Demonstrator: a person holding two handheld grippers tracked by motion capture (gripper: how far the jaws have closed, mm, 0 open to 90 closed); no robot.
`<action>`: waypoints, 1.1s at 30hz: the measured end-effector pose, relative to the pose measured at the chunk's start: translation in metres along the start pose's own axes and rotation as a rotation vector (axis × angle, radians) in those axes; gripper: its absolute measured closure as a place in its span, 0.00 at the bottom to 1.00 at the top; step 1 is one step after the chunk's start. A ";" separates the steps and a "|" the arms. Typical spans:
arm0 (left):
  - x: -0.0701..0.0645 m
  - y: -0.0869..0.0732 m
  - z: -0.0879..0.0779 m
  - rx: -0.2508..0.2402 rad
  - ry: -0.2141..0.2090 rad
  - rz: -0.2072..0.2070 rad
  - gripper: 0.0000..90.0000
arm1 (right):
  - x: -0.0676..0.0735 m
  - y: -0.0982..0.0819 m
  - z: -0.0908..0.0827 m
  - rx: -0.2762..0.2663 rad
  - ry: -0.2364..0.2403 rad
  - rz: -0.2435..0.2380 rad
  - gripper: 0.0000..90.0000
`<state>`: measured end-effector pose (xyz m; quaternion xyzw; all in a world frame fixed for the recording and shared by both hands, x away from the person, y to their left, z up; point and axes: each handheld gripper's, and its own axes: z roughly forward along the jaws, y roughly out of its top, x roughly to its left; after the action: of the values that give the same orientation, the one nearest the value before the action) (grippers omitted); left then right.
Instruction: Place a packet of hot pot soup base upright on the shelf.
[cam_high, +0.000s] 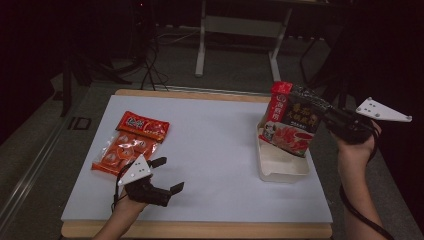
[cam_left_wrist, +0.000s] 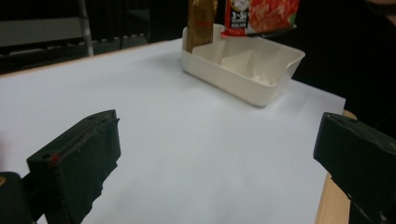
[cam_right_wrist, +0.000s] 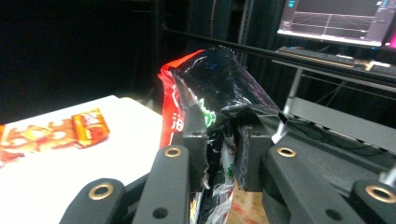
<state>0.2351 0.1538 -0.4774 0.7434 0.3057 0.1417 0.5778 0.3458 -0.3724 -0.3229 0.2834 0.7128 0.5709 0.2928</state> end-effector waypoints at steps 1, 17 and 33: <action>0.000 -0.003 0.000 0.002 -0.004 -0.001 0.01 | -0.002 -0.001 0.001 0.002 -0.010 -0.004 0.85; -0.008 -0.022 0.004 -0.038 -0.006 0.046 0.01 | -0.032 -0.016 0.026 -0.018 -0.018 -0.048 0.85; -0.008 -0.027 0.003 -0.038 -0.006 0.031 0.01 | -0.042 -0.038 0.054 0.039 0.001 -0.052 0.85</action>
<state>0.2233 0.1505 -0.5030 0.7375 0.2897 0.1542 0.5903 0.4110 -0.3755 -0.3653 0.2703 0.7309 0.5493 0.3016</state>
